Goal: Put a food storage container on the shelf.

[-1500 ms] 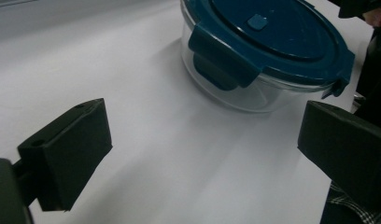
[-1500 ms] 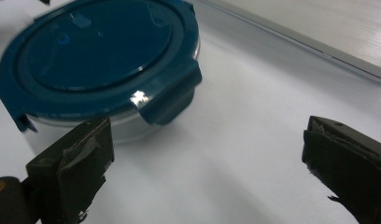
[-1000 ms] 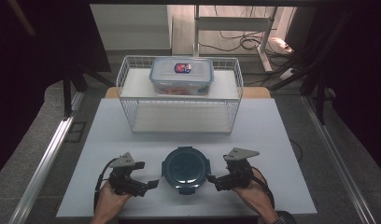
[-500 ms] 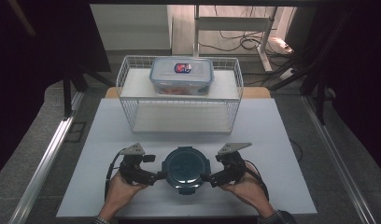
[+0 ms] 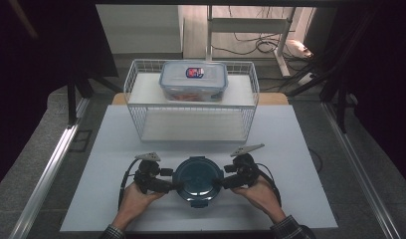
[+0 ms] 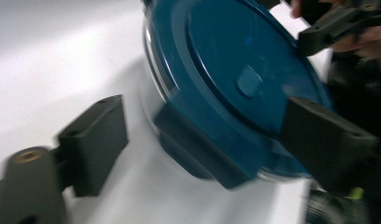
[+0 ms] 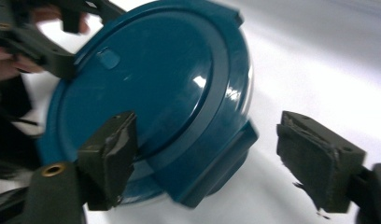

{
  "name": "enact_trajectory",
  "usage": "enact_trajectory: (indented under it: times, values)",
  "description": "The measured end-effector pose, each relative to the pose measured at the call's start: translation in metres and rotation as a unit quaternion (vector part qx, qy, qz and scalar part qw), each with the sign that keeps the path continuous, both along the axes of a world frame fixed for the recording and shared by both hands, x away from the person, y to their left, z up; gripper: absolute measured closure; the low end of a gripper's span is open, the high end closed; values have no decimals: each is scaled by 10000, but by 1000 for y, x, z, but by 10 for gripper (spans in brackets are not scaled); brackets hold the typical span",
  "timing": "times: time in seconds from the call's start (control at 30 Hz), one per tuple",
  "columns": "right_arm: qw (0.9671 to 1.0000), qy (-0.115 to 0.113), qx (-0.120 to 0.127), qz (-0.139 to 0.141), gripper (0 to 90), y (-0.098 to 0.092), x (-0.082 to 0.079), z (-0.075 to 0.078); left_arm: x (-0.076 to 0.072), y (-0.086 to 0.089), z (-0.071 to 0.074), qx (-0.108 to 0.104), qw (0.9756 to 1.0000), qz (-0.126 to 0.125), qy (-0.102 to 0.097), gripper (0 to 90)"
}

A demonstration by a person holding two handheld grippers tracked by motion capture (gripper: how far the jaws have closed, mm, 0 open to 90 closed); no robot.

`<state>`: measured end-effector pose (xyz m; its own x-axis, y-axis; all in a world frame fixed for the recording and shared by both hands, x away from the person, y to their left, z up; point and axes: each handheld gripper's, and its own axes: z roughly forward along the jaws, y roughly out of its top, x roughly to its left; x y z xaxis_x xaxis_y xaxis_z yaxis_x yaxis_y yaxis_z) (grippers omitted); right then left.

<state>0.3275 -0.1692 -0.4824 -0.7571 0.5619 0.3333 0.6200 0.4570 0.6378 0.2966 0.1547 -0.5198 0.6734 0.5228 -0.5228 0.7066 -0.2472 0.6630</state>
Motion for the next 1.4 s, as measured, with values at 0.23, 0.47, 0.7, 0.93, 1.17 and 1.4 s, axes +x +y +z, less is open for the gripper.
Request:
enact_trajectory:
  times: [0.23, 0.47, 0.7, 0.93, 1.17, 1.4]
  values:
    - [9964, 757, 381, 93, 327, -11, 3, -10, -2, 6, -6, -413, 9976, -27, 557, 323]
    - [9945, 912, 521, 8, 426, -18, -2, -5, -11, 13, -3, -634, 9973, -47, 367, 460]
    - [9904, 1132, 789, 33, 469, -23, -13, -6, -21, 16, 0, -673, 9976, -99, 155, 515]
    - [9892, 1181, 809, -322, 546, -25, -21, 0, -31, 14, 7, -703, 9975, 45, 42, 549]
    - [9936, 757, 725, -420, 556, -20, -28, 6, -28, 18, 10, -812, 9959, 385, -33, 567]
    - [9941, 584, 813, -421, 557, -18, -28, 10, -26, 19, 17, -897, 9947, 479, -139, 568]
